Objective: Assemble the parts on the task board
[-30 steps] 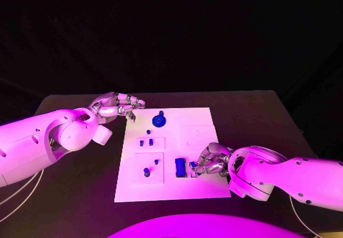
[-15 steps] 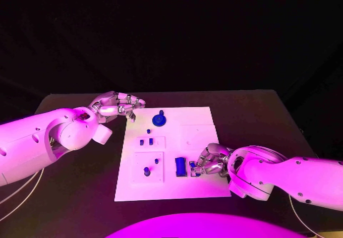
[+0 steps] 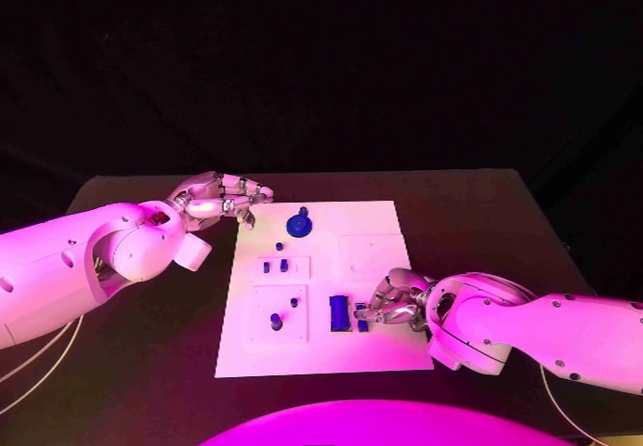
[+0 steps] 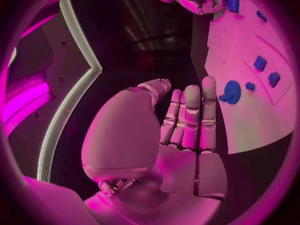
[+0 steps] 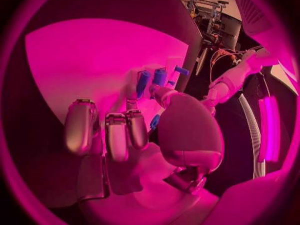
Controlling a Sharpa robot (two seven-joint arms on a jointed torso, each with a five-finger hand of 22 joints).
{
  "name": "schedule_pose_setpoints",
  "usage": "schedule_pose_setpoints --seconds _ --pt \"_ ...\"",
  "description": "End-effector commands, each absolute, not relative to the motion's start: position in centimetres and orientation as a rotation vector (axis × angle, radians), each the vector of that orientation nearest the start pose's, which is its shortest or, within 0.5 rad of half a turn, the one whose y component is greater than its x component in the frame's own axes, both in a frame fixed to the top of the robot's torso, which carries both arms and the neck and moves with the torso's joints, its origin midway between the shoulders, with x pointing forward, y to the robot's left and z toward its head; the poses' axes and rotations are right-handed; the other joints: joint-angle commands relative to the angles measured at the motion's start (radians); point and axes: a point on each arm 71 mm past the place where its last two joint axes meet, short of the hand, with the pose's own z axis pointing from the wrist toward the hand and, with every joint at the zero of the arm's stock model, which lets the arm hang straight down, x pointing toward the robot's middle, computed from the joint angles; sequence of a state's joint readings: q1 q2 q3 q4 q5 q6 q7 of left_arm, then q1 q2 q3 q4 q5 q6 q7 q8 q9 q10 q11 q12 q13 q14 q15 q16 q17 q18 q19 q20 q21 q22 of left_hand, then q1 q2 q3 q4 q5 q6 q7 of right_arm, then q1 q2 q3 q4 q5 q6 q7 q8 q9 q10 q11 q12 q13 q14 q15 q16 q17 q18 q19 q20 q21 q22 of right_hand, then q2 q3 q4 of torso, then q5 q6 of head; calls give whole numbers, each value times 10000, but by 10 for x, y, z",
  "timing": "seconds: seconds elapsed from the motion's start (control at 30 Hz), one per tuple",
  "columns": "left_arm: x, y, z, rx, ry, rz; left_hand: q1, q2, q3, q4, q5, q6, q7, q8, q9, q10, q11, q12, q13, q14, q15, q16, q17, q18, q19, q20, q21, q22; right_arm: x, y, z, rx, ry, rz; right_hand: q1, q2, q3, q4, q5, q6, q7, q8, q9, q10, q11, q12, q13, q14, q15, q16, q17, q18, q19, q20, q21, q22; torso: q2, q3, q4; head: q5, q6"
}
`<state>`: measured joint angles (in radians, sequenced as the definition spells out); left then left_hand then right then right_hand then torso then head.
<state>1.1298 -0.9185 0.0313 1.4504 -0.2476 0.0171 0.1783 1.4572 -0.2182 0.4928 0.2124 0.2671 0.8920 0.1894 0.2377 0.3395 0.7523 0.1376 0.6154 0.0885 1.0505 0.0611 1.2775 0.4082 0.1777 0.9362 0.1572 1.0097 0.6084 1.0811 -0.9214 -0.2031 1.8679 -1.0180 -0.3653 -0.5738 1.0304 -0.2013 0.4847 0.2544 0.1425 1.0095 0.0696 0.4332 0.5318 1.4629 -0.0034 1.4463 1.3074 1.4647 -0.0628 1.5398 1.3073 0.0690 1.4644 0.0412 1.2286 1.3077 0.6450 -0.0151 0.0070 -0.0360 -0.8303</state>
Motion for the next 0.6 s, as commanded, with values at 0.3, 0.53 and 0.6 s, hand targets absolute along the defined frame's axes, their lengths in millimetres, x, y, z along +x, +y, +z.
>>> schedule_pose_setpoints --seconds 0.3,0.53,0.6 --pt "485 248 -201 -9380 17915 -15222 16 78 -1 -60 12 -65 -17 37 13 -82 17 61 10 -6 27 39 -11 78 62 21 -51 -12 356 -171 -282 4182 22883 5832 -89 -25 -28 110 -90 38 5 -57 -13 404 -5 35 1682 903 -38 11 1871 -83 160 5 -22 1822 -1 6 -2 0 -2" --pt "485 248 -201 -9392 17908 -15195 16 78 -1 -60 12 -65 -17 37 13 -82 17 61 10 -6 27 39 -11 78 62 21 -51 -12 351 -174 -281 3769 23281 5979 635 -236 -368 -288 -717 31 3 -92 -16 392 -9 13 1677 898 -42 0 1850 -80 150 3 -51 1817 2 12 -6 28 -14" --pt "485 249 -201 -9394 17908 -15191 16 78 -1 -60 12 -65 -17 37 13 -82 17 61 10 -6 27 39 -11 78 62 21 -51 -12 350 -175 -281 3710 23353 6010 649 -257 -463 -279 -757 36 8 -97 -19 390 -5 10 1675 899 -39 3 1858 -81 152 4 -44 1819 2 12 -12 29 -9"
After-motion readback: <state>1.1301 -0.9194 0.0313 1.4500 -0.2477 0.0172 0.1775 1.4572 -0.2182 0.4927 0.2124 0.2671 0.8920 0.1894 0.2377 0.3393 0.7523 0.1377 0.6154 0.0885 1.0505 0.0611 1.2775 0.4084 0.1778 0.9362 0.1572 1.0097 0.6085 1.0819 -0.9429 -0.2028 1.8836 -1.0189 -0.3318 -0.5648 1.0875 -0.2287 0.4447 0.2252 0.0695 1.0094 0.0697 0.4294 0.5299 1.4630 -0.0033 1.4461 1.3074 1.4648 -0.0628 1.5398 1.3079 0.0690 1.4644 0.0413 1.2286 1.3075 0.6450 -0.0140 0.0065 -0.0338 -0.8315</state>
